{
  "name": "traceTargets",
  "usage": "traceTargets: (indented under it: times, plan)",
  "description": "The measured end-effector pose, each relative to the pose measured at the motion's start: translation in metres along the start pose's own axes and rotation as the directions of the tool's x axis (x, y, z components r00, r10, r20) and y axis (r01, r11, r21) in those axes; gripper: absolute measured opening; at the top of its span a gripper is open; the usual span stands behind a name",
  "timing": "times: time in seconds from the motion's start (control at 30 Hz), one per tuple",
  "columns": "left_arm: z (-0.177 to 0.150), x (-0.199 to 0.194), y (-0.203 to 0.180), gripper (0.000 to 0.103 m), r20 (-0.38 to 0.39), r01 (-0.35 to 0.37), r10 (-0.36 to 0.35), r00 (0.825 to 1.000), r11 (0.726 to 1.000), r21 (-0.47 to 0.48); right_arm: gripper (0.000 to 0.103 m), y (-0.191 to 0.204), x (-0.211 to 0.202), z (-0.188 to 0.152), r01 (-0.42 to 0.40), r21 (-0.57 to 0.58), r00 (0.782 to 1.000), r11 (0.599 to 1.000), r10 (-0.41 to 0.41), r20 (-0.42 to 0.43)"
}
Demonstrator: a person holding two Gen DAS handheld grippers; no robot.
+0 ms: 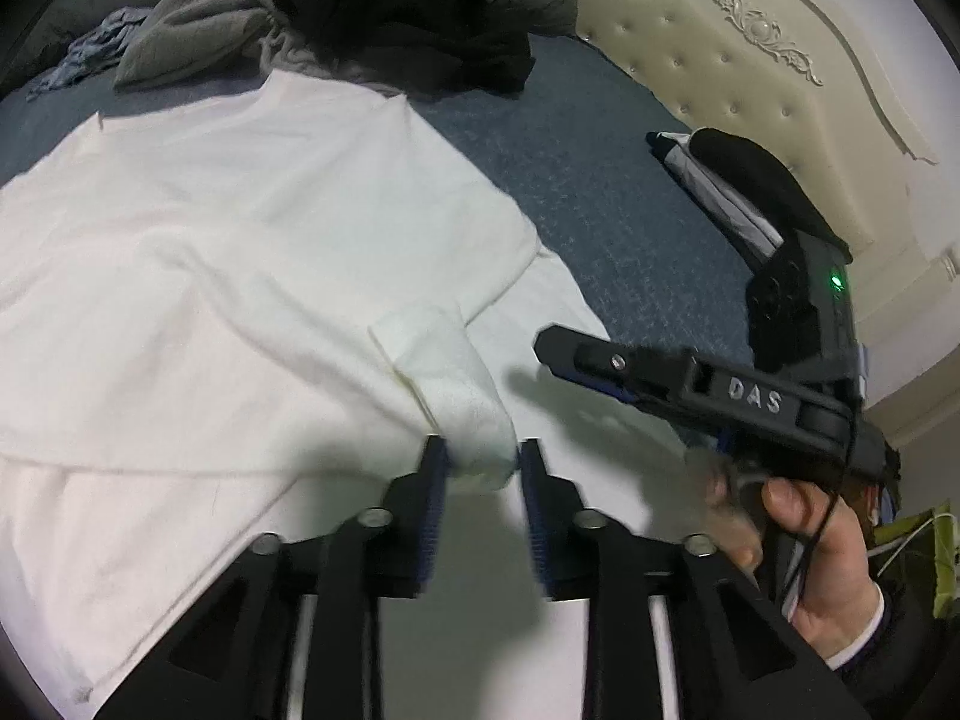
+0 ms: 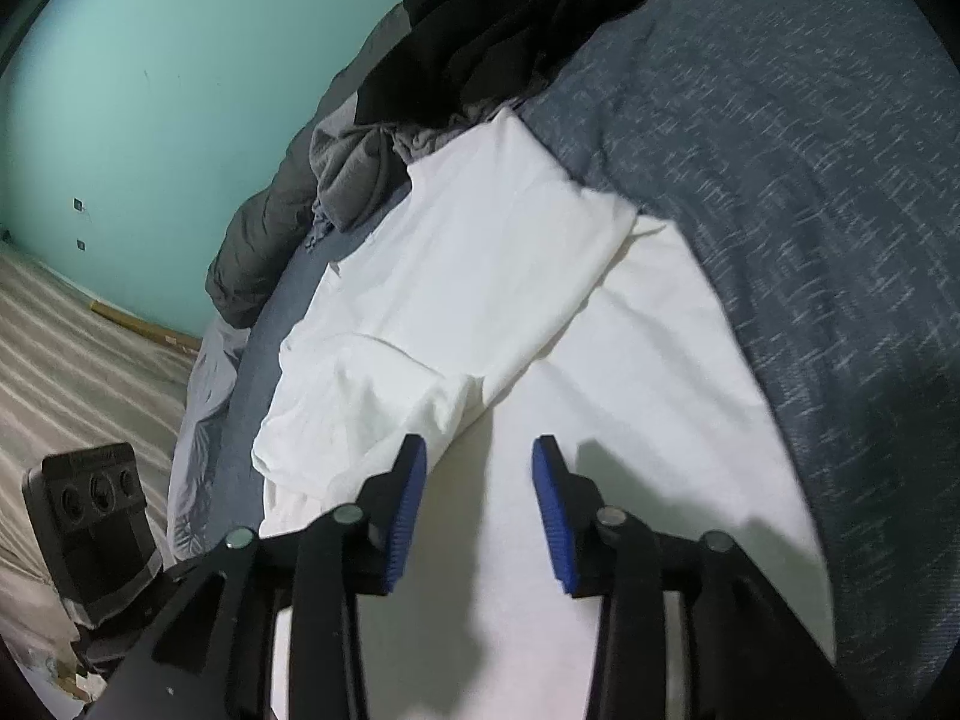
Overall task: Fold clothes
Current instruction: 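Open the left tool to release the cuff onto the shirt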
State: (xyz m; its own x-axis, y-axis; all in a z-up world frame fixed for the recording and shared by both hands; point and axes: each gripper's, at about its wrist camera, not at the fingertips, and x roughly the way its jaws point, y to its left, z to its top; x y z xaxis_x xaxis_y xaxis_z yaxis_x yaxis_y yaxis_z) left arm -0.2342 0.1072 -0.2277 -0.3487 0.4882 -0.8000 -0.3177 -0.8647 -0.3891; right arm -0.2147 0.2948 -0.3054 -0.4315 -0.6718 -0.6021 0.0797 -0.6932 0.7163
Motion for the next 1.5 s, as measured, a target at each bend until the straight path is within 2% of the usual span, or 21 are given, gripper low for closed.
traceTargets:
  times: [0.03, 0.13, 0.27, 0.37, 0.47, 0.53, 0.67, 0.8, 0.93, 1.07, 1.13, 1.17, 1.23, 1.37, 1.5]
  plan:
    - [-0.003, -0.003, 0.002, 0.047, 0.003, 0.0, 0.0, 1.0, 1.0, 0.002, 0.042, 0.0, 0.003, -0.001, -0.002, 0.001, 1.0, 1.0, 0.002, -0.007]
    - [-0.01, -0.012, 0.006, 0.048, 0.015, -0.004, 0.004, 1.0, 1.0, 0.008, 0.049, 0.005, 0.01, -0.001, 0.004, -0.011, 1.0, 1.0, -0.004, -0.02]
    - [-0.017, -0.029, 0.022, 0.049, 0.05, -0.028, 0.028, 0.998, 1.0, -0.006, 0.049, 0.013, 0.019, -0.002, 0.032, -0.044, 0.999, 0.999, -0.034, -0.036]
    - [-0.022, -0.042, 0.05, 0.053, 0.074, -0.067, 0.071, 0.995, 0.996, -0.054, 0.049, 0.025, 0.025, -0.005, 0.057, -0.091, 0.997, 0.994, -0.063, -0.054]
    - [-0.029, -0.055, 0.085, 0.065, 0.101, -0.108, 0.121, 0.988, 0.986, -0.124, 0.049, 0.039, 0.034, -0.008, 0.113, -0.164, 0.991, 0.98, -0.124, -0.057]
    - [-0.035, -0.06, 0.103, 0.067, 0.104, -0.138, 0.155, 0.982, 0.979, -0.152, 0.05, 0.044, 0.041, -0.011, 0.135, -0.194, 0.986, 0.972, -0.15, -0.065]
    - [-0.046, -0.063, 0.126, 0.067, 0.097, -0.197, 0.215, 0.972, 0.966, -0.165, 0.05, 0.051, 0.057, -0.017, 0.211, -0.253, 0.969, 0.944, -0.236, -0.07]
    - [-0.058, -0.069, 0.144, 0.087, 0.11, -0.286, 0.309, 0.945, 0.94, -0.184, 0.05, 0.058, 0.065, -0.023, 0.283, -0.325, 0.949, 0.903, -0.312, -0.041]
    - [-0.068, -0.073, 0.161, 0.094, 0.112, -0.305, 0.336, 0.935, 0.925, -0.227, 0.049, 0.062, 0.067, -0.031, 0.335, -0.377, 0.929, 0.864, -0.369, -0.022]
    - [-0.075, -0.073, 0.166, 0.095, 0.115, -0.318, 0.348, 0.93, 0.922, -0.219, 0.049, 0.063, 0.064, -0.034, 0.354, -0.382, 0.922, 0.854, -0.388, -0.013]
    - [-0.077, -0.071, 0.163, 0.102, 0.119, -0.325, 0.352, 0.928, 0.924, -0.2, 0.05, 0.063, 0.059, -0.032, 0.346, -0.358, 0.928, 0.867, -0.373, -0.007]
    - [-0.078, -0.069, 0.161, 0.103, 0.122, -0.329, 0.355, 0.927, 0.925, -0.19, 0.05, 0.064, 0.058, -0.032, 0.341, -0.35, 0.93, 0.872, -0.366, -0.006]
    - [-0.08, -0.066, 0.156, 0.103, 0.119, -0.367, 0.388, 0.914, 0.915, -0.166, 0.05, 0.069, 0.059, -0.033, 0.341, -0.358, 0.929, 0.869, -0.369, -0.01]
    - [-0.083, -0.06, 0.149, 0.103, 0.113, -0.42, 0.433, 0.894, 0.899, -0.126, 0.049, 0.07, 0.071, -0.04, 0.382, -0.401, 0.908, 0.833, -0.419, -0.007]
    - [-0.083, -0.06, 0.152, 0.103, 0.119, -0.409, 0.425, 0.897, 0.902, -0.142, 0.049, 0.068, 0.068, -0.041, 0.422, -0.412, 0.891, 0.808, -0.454, 0.021]
